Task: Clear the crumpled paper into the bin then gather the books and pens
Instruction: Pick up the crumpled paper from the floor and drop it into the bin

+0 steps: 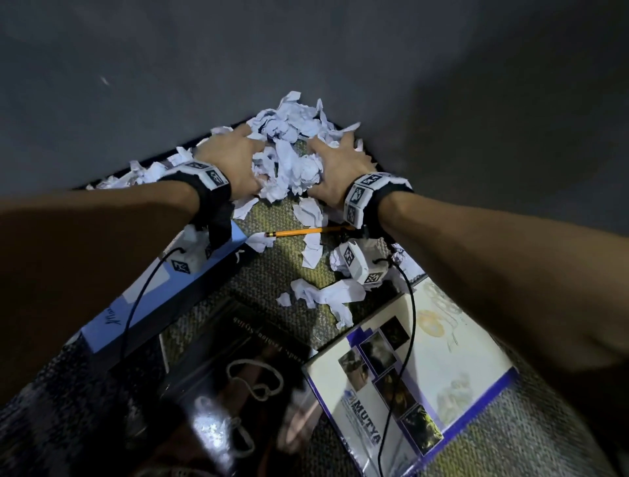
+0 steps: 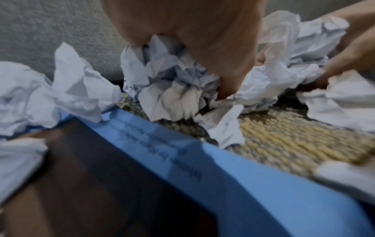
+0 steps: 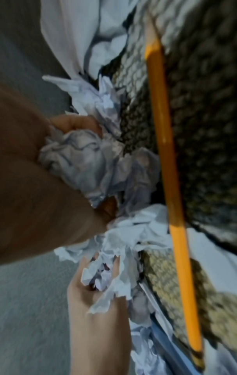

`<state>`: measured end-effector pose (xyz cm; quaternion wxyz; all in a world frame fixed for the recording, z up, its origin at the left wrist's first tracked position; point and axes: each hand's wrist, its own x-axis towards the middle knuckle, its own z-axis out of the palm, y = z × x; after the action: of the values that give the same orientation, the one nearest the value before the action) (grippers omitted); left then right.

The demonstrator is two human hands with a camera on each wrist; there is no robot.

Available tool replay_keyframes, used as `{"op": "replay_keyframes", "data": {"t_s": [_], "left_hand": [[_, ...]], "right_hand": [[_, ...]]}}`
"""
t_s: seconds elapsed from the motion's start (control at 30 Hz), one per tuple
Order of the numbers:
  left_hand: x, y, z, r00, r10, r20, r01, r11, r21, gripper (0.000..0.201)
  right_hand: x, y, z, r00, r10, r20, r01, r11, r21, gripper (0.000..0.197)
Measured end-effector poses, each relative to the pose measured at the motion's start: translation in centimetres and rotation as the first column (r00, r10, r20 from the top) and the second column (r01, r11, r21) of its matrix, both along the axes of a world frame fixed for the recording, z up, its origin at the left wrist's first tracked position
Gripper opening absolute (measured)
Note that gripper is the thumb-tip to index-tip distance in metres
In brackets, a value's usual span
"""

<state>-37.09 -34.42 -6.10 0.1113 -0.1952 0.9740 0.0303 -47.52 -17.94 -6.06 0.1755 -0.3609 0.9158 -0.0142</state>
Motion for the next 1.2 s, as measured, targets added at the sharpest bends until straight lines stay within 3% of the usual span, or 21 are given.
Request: {"op": "replay_keyframes", "data": {"t_s": [0.13,0.33,0.5,0.63,0.83,1.07,1.2], "left_hand": [[1.4,1.4,1.1,0.996,-0.054,-0.067,0.057,0.997,0.046,0.062],[4.3,2.5,4.1,0.960,0.038,-0.276,0.026,0.974,0.227,0.051],[6.9,3.5,6.8,0.845,0.271,-0.460,0.002,0.860,0.511,0.026],[9.3,3.5,9.1,0.782,0.443,-0.438,-0.025,0.725,0.689,0.027],[12.4,2.8,12.9,0.661,0.610,-0.436,0.056,0.540,0.840,0.018],[15.9,2.8,12.8,0.580,0.756,-0.304,0.004,0.371,0.929,0.016],[17.5,2.6,12.8,0.571,0.773,-0.276,-0.007,0.341,0.940,0.017]], "right_hand": [[0.7,1.3,0.5,1.000,0.018,0.023,-0.016,0.998,-0.067,0.065],[3.4,3.9,3.1,0.986,0.048,0.158,-0.012,0.974,-0.225,0.063],[5.6,5.0,6.4,0.961,0.010,0.275,0.107,0.909,-0.404,0.068],[6.8,4.6,9.9,0.945,-0.038,0.326,0.206,0.841,-0.500,0.072],[8.2,4.8,16.3,0.926,-0.023,0.377,0.274,0.728,-0.629,0.042],[11.3,4.8,16.6,0.890,-0.020,0.455,0.303,0.774,-0.557,0.035],[13.1,2.9,17.2,0.891,0.014,0.454,0.276,0.776,-0.567,0.033]]}}
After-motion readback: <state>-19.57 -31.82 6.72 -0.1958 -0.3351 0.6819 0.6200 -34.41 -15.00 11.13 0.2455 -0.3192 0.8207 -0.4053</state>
